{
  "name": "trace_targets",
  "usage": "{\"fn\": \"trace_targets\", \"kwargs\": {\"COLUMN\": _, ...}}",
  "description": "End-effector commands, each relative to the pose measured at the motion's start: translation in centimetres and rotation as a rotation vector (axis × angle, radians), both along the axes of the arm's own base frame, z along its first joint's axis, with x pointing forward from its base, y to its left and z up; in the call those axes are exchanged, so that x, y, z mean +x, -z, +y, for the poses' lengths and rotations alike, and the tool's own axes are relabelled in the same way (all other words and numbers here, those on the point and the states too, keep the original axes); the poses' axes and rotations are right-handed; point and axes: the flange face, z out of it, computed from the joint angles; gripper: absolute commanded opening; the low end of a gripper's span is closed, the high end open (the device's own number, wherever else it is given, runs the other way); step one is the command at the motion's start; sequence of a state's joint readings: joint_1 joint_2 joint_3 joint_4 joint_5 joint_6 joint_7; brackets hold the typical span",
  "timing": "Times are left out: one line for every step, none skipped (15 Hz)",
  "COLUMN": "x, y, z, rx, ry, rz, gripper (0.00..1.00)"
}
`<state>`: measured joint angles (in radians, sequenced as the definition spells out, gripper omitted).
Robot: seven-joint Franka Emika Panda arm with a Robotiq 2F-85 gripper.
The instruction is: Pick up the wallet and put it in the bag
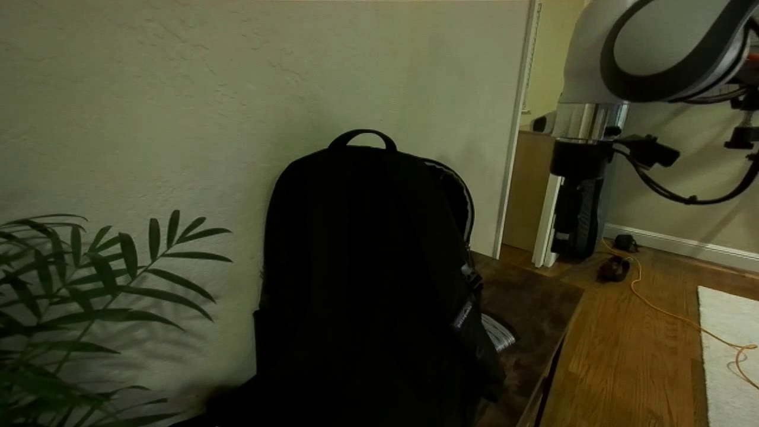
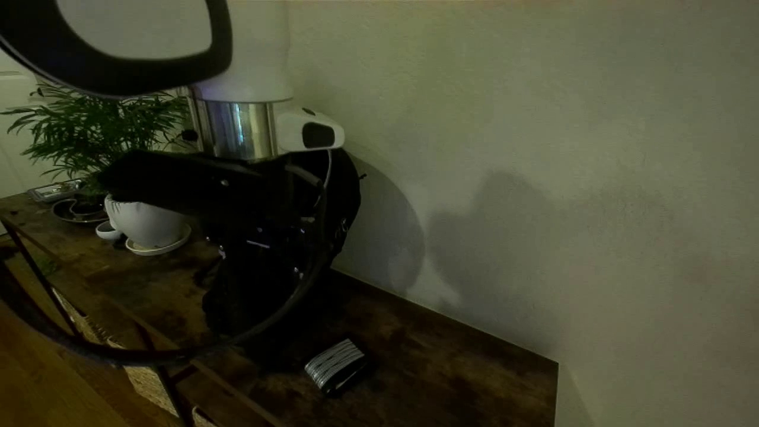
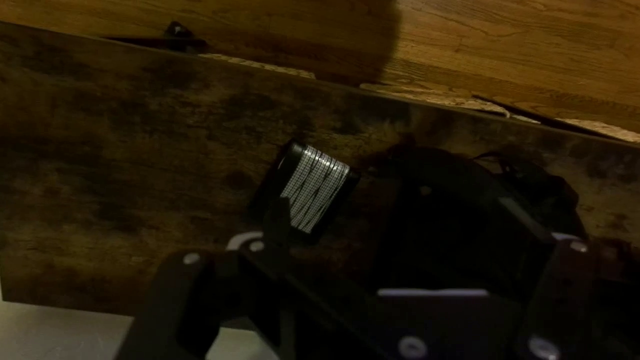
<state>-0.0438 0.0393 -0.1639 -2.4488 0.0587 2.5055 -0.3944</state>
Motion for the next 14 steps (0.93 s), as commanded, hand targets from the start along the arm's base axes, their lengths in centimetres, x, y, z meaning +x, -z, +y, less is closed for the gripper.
{"fn": "trace_targets", "kwargs": {"x": 1.5, "y": 3.5, "z": -1.3, "rx": 0.001, "ry": 0.027, "rz": -0.024, "gripper": 1.0}}
{"fn": "trace_targets", "kwargs": {"x": 1.8, "y": 4.4, "z": -1.6, "rx": 0.004, "ry": 0.042, "rz": -0.021, "gripper": 1.0}}
{"fn": "trace_targets", "kwargs": {"x": 2.0, "y": 5.1, "z": -1.8, "rx": 0.008, "ry": 0.055, "rz": -0.016, "gripper": 1.0}}
{"fn": "trace_targets", "kwargs": {"x": 2.2, "y": 5.6, "z": -2.1, "rx": 0.011, "ry": 0.066, "rz": -0.011, "gripper": 1.0}}
{"fn": "trace_targets", "kwargs": {"x": 1.6, "y": 4.9, "z": -1.4, "rx": -0.001, "ry": 0.056, "rz": 0.005, "gripper": 1.0}}
{"fn": "trace_targets", "kwargs": {"x": 1.8, "y": 5.5, "z": -1.6, "rx": -0.001, "ry": 0.057, "rz": 0.012, "gripper": 1.0}}
{"fn": "trace_targets", "kwargs": {"x": 1.8, "y": 5.7, "z": -1.5, "rx": -0.001, "ry": 0.056, "rz": 0.016, "gripper": 1.0}}
{"fn": "trace_targets", "kwargs": {"x": 1.9, "y": 5.7, "z": -1.5, "rx": -0.001, "ry": 0.055, "rz": 0.015, "gripper": 1.0}}
{"fn": "trace_targets", "kwargs": {"x": 2.0, "y": 5.6, "z": -1.3, "rx": 0.0, "ry": 0.053, "rz": 0.013, "gripper": 1.0}}
{"fn": "trace_targets", "kwargs": {"x": 2.0, "y": 5.5, "z": -1.3, "rx": 0.0, "ry": 0.051, "rz": 0.012, "gripper": 1.0}}
{"fn": "trace_targets", "kwargs": {"x": 2.0, "y": 5.5, "z": -1.3, "rx": 0.0, "ry": 0.051, "rz": 0.011, "gripper": 1.0}}
{"fn": "trace_targets", "kwargs": {"x": 2.3, "y": 6.4, "z": -1.4, "rx": 0.006, "ry": 0.054, "rz": 0.018, "gripper": 1.0}}
{"fn": "trace_targets", "kwargs": {"x": 2.6, "y": 7.1, "z": -1.5, "rx": 0.014, "ry": 0.044, "rz": 0.014, "gripper": 1.0}}
{"fn": "trace_targets", "kwargs": {"x": 3.1, "y": 8.3, "z": -1.8, "rx": 0.015, "ry": 0.051, "rz": 0.03, "gripper": 1.0}}
